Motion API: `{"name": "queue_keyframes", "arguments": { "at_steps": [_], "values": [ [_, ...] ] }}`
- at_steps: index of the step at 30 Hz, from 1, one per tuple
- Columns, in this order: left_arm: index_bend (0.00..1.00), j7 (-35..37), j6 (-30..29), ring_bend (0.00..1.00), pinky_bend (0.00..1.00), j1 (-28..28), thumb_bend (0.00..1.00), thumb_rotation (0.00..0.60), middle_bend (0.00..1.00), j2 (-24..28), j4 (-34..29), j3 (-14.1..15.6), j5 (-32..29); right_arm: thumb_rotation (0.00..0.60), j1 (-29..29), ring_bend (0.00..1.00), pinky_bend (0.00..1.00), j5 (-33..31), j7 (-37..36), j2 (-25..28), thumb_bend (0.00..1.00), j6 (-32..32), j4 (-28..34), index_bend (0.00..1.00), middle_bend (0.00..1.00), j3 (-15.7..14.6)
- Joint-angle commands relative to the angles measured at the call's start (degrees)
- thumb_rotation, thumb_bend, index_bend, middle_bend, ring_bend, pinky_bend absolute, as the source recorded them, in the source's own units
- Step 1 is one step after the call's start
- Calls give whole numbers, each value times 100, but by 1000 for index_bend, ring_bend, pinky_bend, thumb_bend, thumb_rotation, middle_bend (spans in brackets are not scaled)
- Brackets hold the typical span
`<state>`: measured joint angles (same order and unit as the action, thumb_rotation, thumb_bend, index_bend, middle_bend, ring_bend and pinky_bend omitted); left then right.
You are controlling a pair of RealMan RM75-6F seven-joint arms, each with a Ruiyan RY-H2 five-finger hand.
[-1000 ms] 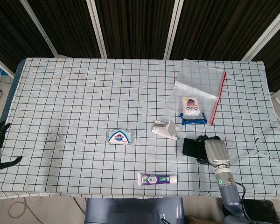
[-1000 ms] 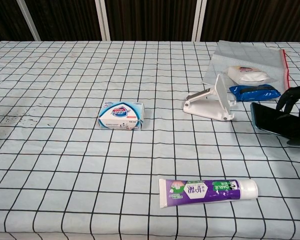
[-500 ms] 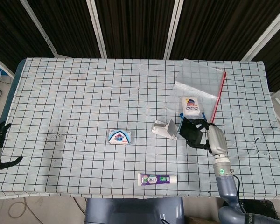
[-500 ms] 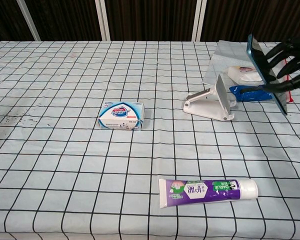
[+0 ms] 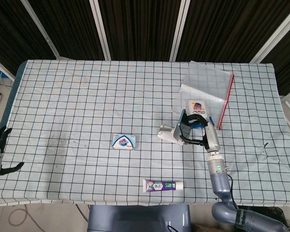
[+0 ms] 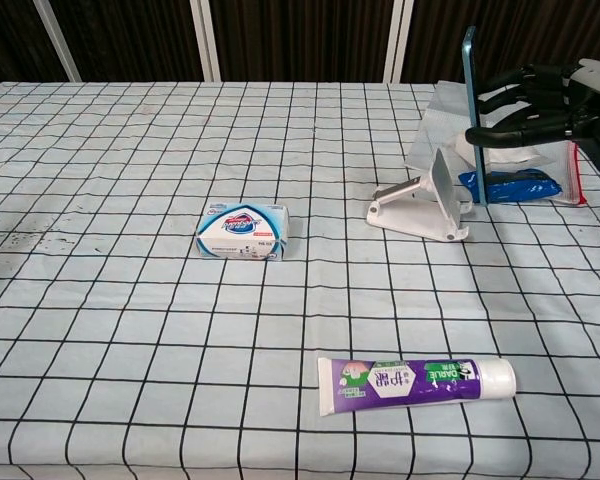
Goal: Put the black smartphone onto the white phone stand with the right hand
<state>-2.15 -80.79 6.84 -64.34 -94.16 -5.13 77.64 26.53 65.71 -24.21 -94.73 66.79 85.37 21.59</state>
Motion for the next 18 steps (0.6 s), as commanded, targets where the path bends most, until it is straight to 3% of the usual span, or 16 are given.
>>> {"name": "queue_keyframes", "arguments": {
  "at_steps": [1,18],
  "values": [
    [0,-1,5,0,0,3,0,600,0,-1,0,-6,-12,600,88,415,282,68,-329,-175,376,-105,-214,454,575,55],
    [0,-110,60,0,0,25,0,600,0,-45,-22,-28,-134,600,152,412,282,404,-1503,-692,376,-111,-1251,454,574,13]
  ]
}}
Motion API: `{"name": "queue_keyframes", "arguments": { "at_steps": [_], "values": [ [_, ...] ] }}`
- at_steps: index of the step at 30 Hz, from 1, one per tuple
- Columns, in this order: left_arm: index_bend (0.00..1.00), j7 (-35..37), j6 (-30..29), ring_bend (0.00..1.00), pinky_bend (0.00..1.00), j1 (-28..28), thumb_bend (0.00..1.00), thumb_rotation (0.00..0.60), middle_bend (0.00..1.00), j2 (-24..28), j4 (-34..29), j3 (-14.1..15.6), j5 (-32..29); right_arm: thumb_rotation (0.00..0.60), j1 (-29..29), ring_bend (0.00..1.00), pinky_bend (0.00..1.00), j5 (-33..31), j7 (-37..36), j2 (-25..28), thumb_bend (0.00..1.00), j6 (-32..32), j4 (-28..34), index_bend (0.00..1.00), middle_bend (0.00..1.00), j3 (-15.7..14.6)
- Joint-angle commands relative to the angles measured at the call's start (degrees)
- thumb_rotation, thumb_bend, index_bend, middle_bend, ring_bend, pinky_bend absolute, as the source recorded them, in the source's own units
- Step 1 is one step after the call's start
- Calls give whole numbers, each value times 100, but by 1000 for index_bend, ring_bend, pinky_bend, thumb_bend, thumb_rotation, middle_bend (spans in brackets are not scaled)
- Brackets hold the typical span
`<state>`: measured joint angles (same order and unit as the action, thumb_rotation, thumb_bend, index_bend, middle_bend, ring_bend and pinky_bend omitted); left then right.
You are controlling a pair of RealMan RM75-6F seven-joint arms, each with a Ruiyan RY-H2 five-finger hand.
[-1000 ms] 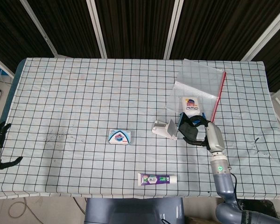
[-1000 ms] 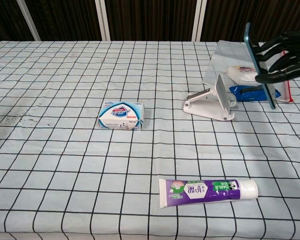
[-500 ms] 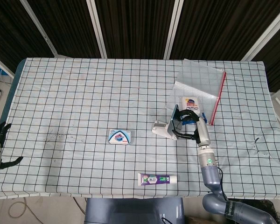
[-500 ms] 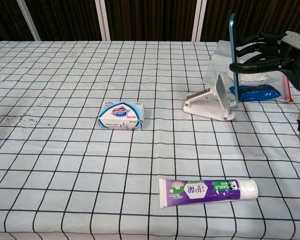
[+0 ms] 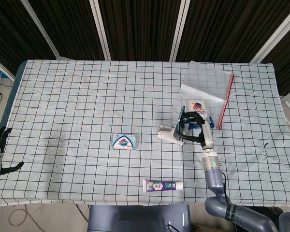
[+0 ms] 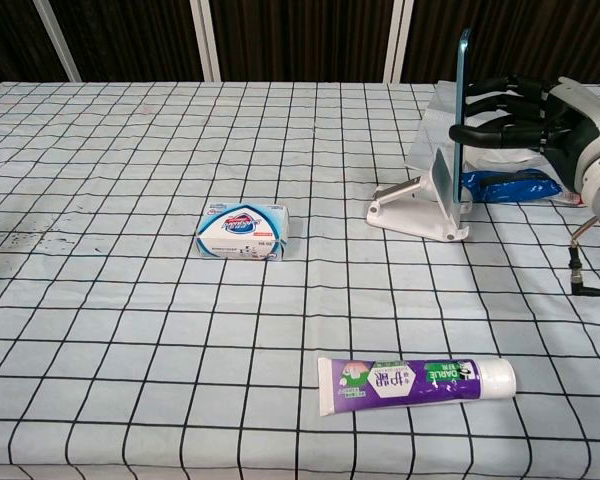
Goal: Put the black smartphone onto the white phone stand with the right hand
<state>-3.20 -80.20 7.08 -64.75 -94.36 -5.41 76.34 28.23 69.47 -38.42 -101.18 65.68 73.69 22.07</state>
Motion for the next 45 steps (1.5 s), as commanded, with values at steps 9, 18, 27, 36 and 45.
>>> {"name": "queue_keyframes", "arguments": {
  "at_steps": [9,18,27,36,45],
  "values": [
    [0,-52,1,0,0,0,0,600,0,-19,-17,-6,-43,600,-48,412,282,53,-305,-190,376,-18,-338,454,574,-96],
    [0,-40,16,0,0,2,0,600,0,-15,-17,-11,-66,600,-36,412,282,91,-387,-349,375,-33,-631,454,574,-139],
    [0,-53,25,0,0,8,0,600,0,-20,-5,-21,-94,600,-8,409,282,93,-435,-467,375,-57,-819,454,574,-124],
    [0,-49,41,0,0,12,0,600,0,-17,-7,-24,-113,600,-17,406,282,100,-461,-501,375,-73,-891,454,572,-124],
    [0,-39,42,0,0,12,0,600,0,-11,-11,-28,-122,600,-21,398,283,147,-480,-581,369,-36,-963,454,566,-147]
  ]
}}
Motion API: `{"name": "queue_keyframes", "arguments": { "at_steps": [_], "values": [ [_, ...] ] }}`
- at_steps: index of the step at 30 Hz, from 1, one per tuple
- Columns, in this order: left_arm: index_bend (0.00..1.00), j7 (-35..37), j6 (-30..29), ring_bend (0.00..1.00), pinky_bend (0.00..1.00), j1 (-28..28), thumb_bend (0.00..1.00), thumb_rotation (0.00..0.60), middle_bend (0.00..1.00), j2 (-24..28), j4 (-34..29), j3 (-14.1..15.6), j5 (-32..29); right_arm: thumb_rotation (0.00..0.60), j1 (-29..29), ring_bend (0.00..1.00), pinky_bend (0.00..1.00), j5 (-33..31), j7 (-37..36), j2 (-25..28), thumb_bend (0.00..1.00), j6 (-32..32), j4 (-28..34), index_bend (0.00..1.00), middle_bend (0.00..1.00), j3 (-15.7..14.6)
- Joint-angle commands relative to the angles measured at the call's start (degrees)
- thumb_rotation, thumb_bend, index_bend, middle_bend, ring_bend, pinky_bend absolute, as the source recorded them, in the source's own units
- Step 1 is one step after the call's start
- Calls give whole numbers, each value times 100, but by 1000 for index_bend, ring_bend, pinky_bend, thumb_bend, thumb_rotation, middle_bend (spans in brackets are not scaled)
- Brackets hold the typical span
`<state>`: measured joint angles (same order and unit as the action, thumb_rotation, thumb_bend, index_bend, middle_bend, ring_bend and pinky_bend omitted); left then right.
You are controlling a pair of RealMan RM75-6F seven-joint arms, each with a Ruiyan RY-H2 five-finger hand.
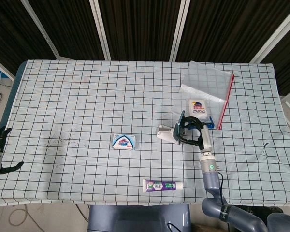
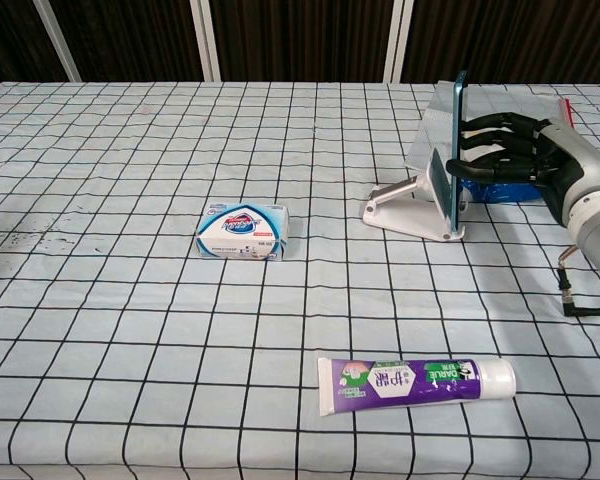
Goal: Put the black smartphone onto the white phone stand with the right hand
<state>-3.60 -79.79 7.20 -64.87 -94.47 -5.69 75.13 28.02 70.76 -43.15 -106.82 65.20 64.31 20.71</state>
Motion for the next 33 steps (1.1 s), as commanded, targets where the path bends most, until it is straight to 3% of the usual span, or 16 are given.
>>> {"name": "queue_keyframes", "arguments": {
  "at_steps": [1,13,19,33],
  "values": [
    [0,3,1,0,0,-1,0,600,0,1,1,0,-3,600,0,395,283,27,-8,-26,366,18,-41,454,564,-15],
    [0,21,8,0,0,0,0,600,0,2,2,-1,-10,600,10,332,283,95,-30,-53,233,2,-113,431,510,-50],
    [0,22,0,0,0,-1,0,600,0,4,0,1,0,600,-1,288,258,121,7,-32,86,-4,-78,373,466,-82],
    [0,35,-8,0,0,-5,0,600,0,12,-4,6,16,600,4,210,214,148,171,-18,1,18,7,259,374,-101]
  ]
}}
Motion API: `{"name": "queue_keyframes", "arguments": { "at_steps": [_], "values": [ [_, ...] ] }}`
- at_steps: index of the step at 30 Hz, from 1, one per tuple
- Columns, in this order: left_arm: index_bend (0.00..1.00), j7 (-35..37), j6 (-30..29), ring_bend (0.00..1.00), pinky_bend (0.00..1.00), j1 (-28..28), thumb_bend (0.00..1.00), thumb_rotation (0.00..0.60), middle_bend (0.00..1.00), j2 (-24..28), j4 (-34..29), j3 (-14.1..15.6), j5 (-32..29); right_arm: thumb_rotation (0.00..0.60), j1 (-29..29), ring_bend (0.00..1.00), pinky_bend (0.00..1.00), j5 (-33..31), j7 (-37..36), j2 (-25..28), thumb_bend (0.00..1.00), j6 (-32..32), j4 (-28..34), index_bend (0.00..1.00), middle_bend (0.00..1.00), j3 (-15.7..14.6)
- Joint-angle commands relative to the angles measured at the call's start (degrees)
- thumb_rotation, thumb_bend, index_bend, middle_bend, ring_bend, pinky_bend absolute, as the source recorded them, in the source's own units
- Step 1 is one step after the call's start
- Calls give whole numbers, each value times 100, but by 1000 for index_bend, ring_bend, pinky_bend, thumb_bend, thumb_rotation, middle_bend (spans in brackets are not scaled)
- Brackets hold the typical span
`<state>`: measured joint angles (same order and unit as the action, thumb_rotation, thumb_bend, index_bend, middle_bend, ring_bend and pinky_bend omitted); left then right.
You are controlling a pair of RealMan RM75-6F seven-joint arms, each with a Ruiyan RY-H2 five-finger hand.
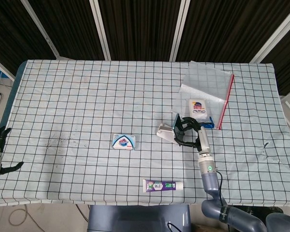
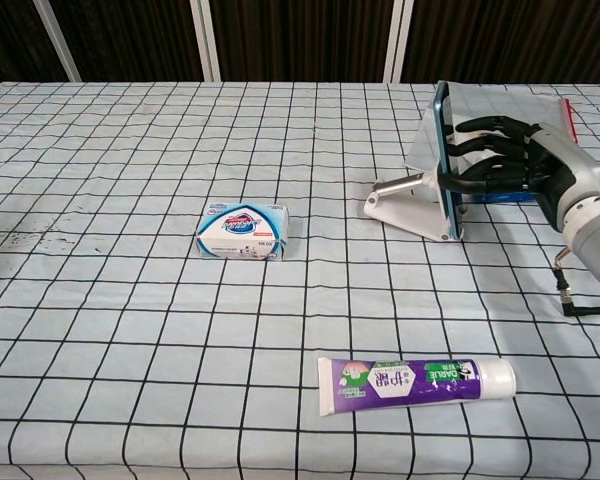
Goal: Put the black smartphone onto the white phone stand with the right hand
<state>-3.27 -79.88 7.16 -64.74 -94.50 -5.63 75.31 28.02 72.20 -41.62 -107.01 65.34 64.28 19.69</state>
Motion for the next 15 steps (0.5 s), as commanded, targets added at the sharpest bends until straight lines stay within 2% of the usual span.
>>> {"name": "queue_keyframes", "arguments": {
  "at_steps": [1,4,6,15],
  "values": [
    [0,2,0,0,0,0,0,600,0,0,0,-1,-1,600,7,199,206,11,41,2,0,8,12,242,360,-3],
    [0,4,0,0,0,-1,0,600,0,1,0,0,-3,600,13,133,179,11,100,8,0,2,28,147,278,-11],
    [0,4,-1,0,0,-1,0,600,0,1,1,1,3,600,15,111,176,5,147,12,0,-5,43,117,253,-16],
    [0,10,-21,0,0,-9,0,600,0,5,-4,4,18,600,20,109,175,-84,410,-17,0,26,81,114,249,26]
  ]
}}
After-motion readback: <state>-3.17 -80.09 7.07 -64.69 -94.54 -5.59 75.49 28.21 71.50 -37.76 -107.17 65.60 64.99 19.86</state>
